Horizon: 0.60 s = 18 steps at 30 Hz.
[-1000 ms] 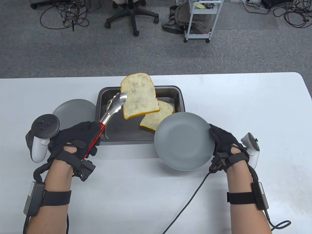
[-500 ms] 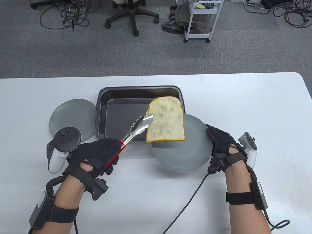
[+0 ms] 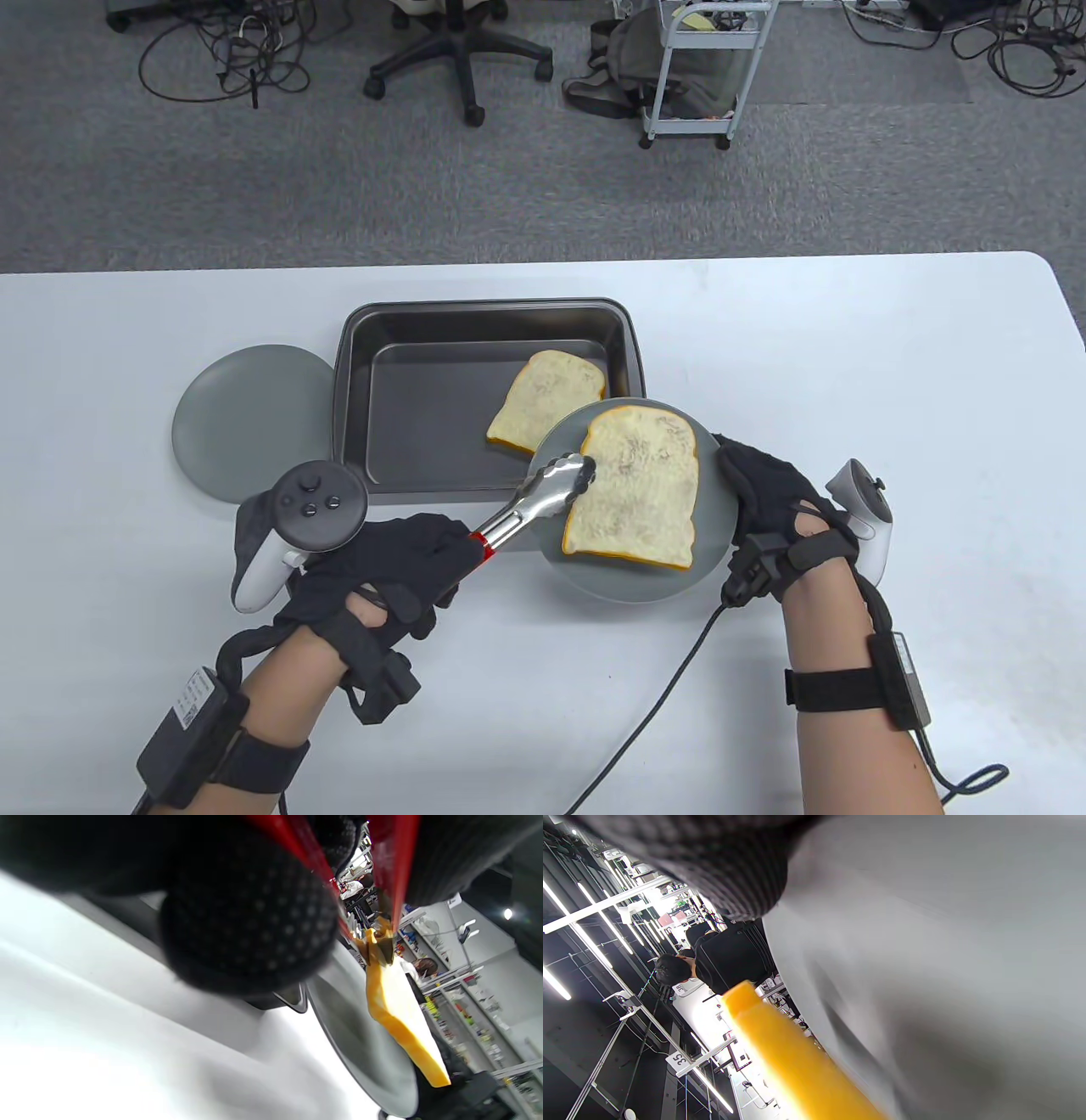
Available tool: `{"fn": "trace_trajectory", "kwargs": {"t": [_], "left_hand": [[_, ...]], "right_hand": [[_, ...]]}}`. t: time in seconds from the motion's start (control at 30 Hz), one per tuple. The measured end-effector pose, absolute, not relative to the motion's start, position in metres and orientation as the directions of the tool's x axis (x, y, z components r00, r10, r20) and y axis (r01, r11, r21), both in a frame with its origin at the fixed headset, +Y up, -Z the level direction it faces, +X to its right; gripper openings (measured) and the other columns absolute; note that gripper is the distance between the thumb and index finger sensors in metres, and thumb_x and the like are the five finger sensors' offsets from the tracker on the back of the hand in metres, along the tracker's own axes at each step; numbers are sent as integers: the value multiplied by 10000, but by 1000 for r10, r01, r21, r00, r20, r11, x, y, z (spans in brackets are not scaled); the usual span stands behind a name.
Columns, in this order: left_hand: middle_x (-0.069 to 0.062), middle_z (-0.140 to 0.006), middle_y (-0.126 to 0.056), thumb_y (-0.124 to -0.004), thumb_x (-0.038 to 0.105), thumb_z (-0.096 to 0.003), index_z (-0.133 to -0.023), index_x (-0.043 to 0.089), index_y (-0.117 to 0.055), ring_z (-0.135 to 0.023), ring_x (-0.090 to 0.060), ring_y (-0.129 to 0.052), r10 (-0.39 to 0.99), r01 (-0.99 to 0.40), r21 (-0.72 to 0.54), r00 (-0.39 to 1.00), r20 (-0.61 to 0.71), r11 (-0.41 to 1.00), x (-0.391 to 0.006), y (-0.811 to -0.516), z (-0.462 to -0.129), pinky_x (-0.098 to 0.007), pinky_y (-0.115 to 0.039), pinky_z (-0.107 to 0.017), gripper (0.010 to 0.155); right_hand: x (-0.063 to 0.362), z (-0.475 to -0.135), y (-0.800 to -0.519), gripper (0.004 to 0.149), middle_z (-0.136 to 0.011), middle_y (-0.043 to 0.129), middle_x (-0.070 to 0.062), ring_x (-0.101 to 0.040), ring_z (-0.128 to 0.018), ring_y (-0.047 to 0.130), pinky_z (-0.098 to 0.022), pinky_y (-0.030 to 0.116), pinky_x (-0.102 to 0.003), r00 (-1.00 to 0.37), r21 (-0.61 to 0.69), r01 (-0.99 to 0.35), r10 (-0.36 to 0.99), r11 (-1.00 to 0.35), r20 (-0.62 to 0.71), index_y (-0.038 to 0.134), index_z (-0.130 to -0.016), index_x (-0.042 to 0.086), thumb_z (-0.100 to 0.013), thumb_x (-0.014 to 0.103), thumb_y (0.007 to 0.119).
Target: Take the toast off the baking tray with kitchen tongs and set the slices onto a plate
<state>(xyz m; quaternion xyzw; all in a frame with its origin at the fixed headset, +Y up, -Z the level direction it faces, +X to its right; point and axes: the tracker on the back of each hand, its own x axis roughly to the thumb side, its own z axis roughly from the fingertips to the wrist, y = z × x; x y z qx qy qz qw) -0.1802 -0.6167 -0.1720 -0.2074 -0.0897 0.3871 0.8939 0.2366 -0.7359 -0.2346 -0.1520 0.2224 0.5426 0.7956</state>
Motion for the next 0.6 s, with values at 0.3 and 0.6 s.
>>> {"fn": "trace_trajectory", "kwargs": {"t": [0.3,0.6], "left_hand": [[-75,-566,-1079,-830,579,-437,-855,86,-868,-167,-250,-1101,549,-486,-395,834,56,779,-151,-612,-177,-321,-952,-104,648],[-85,-585,-1069,-841,593,-426,-873,76,-853,-171,-267,-1095,544,-484,-402,838,44,777,-149,-614,-178,-337,-944,-115,684]], "right_hand": [[236,-235,-737,538,-822,956,-240,-436,-573,1085,-393,966,-543,303,4,-934,797,358,-522,826,-908,106,-437,365,830],[236,-235,-737,538,-822,955,-240,-436,-573,1085,-394,966,-542,301,2,-935,797,354,-524,826,-908,107,-437,365,832]]}}
